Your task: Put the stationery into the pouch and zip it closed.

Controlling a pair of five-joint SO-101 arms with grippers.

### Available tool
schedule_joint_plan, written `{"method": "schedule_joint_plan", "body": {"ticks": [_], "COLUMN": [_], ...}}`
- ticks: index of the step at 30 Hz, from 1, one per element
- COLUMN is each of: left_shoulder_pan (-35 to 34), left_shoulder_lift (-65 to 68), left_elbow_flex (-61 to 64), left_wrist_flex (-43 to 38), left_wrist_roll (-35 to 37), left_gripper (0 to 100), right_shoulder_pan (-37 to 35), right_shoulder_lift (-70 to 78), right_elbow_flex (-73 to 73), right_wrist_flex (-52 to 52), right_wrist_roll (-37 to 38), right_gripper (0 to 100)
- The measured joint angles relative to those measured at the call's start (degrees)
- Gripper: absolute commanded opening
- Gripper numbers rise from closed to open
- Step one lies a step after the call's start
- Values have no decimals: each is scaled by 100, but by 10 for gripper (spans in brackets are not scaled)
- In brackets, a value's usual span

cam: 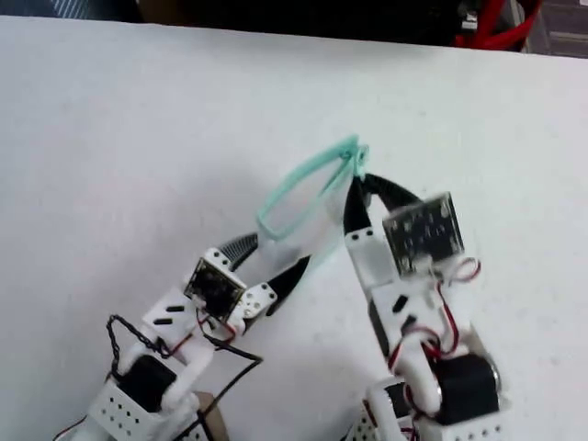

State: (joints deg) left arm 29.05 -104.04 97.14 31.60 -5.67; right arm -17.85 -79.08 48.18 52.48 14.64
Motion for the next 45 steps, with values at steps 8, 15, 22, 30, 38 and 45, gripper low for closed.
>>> {"method": "schedule_joint_plan", "body": {"ticks": [8, 15, 22, 30, 38, 45], "left_shoulder_pan": [0, 0, 0, 0, 0, 0], "left_shoulder_lift": [0, 0, 0, 0, 0, 0], "left_elbow_flex": [0, 0, 0, 0, 0, 0], "left_wrist_flex": [0, 0, 0, 35, 35, 35], "left_wrist_roll": [0, 0, 0, 0, 0, 0], "left_gripper": [229, 229, 229, 229, 229, 229], "right_shoulder_pan": [-114, -114, -105, -105, -105, -510], "right_shoulder_lift": [9, 114, 70, 105, 105, 105], "right_elbow_flex": [9, 9, 9, 9, 9, 9], "right_wrist_flex": [0, 0, 0, 0, 176, 255], "right_wrist_roll": [0, 0, 0, 0, 0, -26], "right_gripper": [19, 19, 19, 19, 19, 19]}}
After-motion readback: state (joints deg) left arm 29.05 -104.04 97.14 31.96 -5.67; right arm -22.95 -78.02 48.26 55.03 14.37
